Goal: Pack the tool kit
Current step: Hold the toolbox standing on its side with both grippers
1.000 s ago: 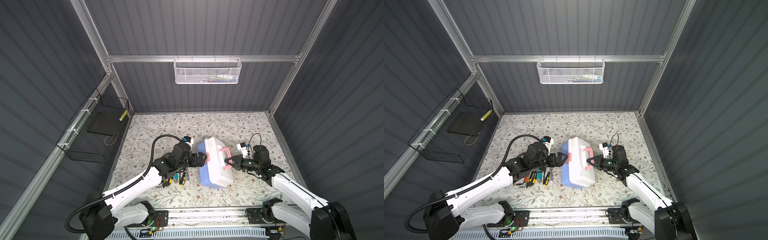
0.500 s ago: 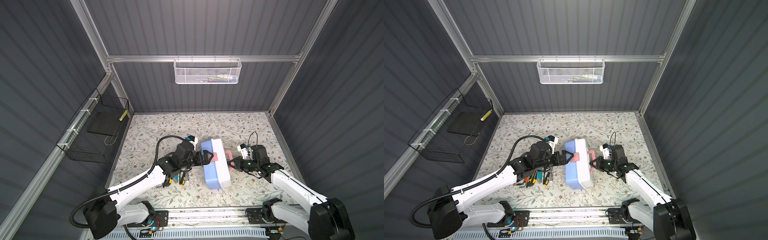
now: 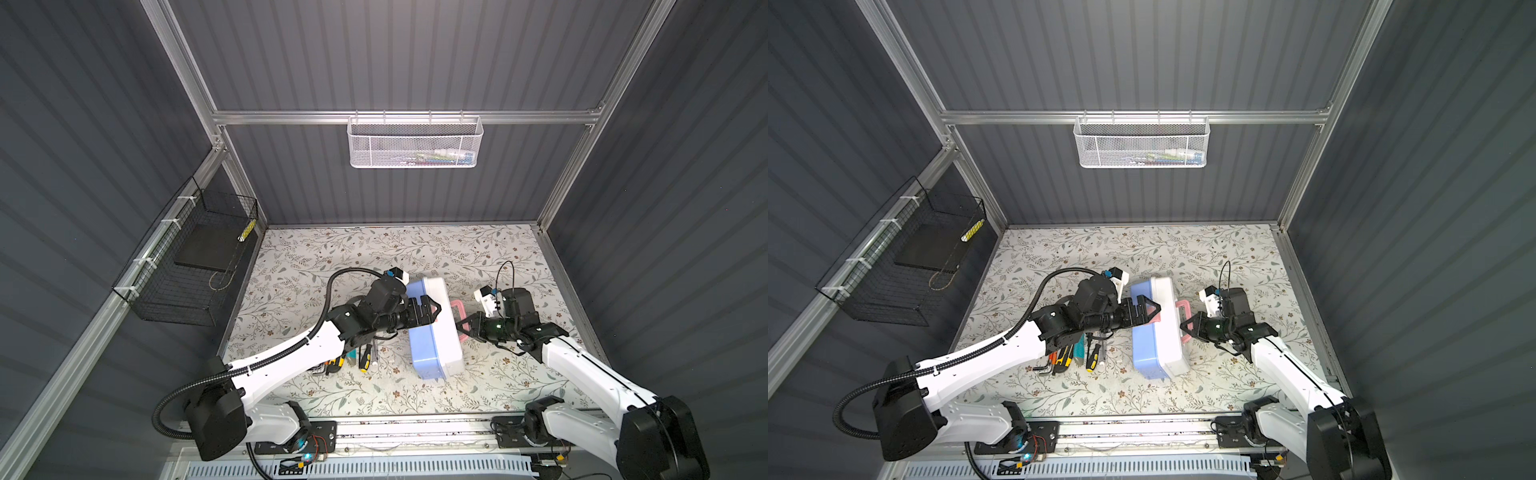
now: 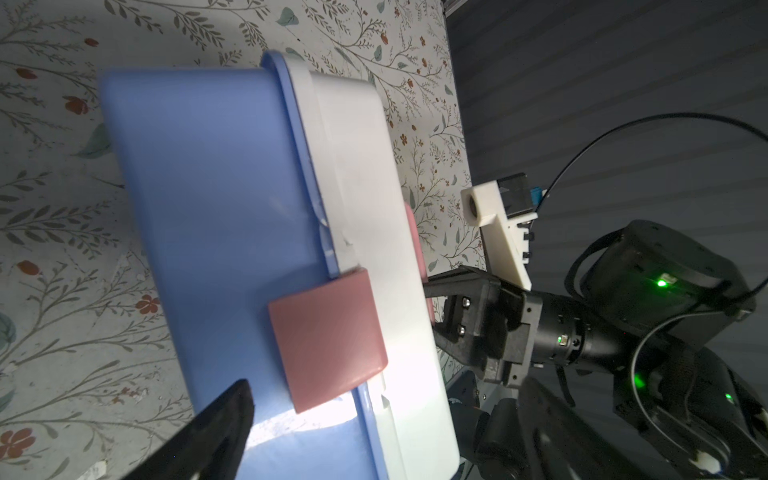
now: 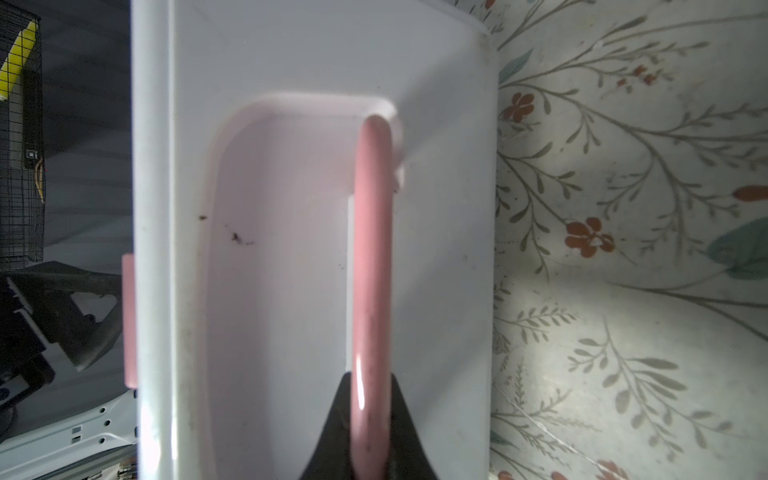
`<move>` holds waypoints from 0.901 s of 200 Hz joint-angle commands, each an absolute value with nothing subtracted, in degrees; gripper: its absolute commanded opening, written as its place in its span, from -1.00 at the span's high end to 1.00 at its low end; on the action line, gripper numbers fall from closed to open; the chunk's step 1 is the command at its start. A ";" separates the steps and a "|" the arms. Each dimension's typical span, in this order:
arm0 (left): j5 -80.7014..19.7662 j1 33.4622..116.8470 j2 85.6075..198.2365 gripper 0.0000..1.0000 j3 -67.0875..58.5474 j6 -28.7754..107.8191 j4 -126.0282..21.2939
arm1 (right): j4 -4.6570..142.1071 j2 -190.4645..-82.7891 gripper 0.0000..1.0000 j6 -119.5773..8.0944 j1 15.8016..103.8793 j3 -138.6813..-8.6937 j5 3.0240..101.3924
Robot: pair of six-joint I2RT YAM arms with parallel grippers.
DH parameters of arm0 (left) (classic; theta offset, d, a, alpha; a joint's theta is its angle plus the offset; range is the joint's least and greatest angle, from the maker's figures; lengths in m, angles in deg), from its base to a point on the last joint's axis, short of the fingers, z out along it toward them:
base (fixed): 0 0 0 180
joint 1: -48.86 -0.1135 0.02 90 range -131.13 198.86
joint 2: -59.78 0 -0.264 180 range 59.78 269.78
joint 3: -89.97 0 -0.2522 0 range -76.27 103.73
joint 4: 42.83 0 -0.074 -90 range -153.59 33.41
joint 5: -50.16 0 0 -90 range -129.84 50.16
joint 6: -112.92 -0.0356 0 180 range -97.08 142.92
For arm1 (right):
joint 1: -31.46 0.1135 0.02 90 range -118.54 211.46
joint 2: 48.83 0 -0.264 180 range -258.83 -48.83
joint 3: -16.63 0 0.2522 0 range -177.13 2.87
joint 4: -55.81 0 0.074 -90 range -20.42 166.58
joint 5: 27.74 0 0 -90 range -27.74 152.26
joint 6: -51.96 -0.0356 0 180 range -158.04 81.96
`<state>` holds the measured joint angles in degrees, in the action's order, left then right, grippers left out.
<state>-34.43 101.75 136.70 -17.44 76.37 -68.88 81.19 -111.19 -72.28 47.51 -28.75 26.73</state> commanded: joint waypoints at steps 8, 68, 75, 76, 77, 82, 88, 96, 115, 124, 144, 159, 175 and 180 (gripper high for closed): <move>-34.68 102.09 137.65 -0.99 -16.16 76.32 -70.56 | 80.60 -111.04 1.00 -70.46 47.39 -30.73 26.99; -33.69 102.06 138.97 -0.99 -16.50 75.73 -67.67 | 80.06 -110.52 1.00 -70.83 47.38 -30.36 26.85; -33.44 102.04 138.95 -0.99 -17.16 76.18 -66.61 | 80.03 -110.53 1.00 -70.89 47.40 -30.47 26.89; -33.39 102.04 138.92 -0.99 -17.32 76.22 -66.48 | 80.03 -110.53 1.00 -70.86 47.43 -30.46 26.91; -33.36 102.04 138.90 -0.99 -17.44 76.29 -66.28 | 79.99 -110.53 1.00 -70.88 47.40 -30.45 26.87; -33.34 102.04 138.97 -0.99 -17.82 76.43 -65.73 | 79.95 -110.48 1.00 -70.83 47.38 -30.45 26.86; -33.25 102.06 139.11 -0.99 -17.98 76.53 -65.45 | 79.95 -110.37 1.00 -70.83 47.32 -30.45 26.94; -33.08 102.04 139.35 -0.99 -17.87 76.62 -65.54 | 79.97 -110.19 1.00 -70.71 47.39 -30.45 27.01; -32.69 102.08 140.00 -0.99 -17.65 76.59 -65.76 | 79.95 -110.00 1.00 -70.58 47.41 -30.37 27.05; -32.27 102.04 140.34 -0.99 -17.63 76.53 -65.19 | 79.95 -110.07 1.00 -70.56 47.37 -30.36 27.08; -30.37 102.04 141.48 -0.99 -17.89 76.92 -63.61 | 79.64 -110.09 1.00 -70.44 47.39 -30.36 26.84; -29.20 102.04 142.09 -0.99 -18.51 77.47 -62.56 | 79.44 -110.09 1.00 -70.26 47.39 -30.35 26.63; -28.30 102.04 142.34 -0.99 -19.21 78.13 -61.28 | 79.53 -110.17 1.00 -70.13 47.44 -30.56 26.54; -28.02 102.06 142.38 -0.99 -19.48 78.34 -60.90 | 79.54 -110.17 1.00 -70.20 47.37 -30.58 26.51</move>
<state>-31.76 101.75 140.92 -17.57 76.76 -62.65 81.37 -111.13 -71.91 47.34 -28.77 26.97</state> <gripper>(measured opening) 0.994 0.111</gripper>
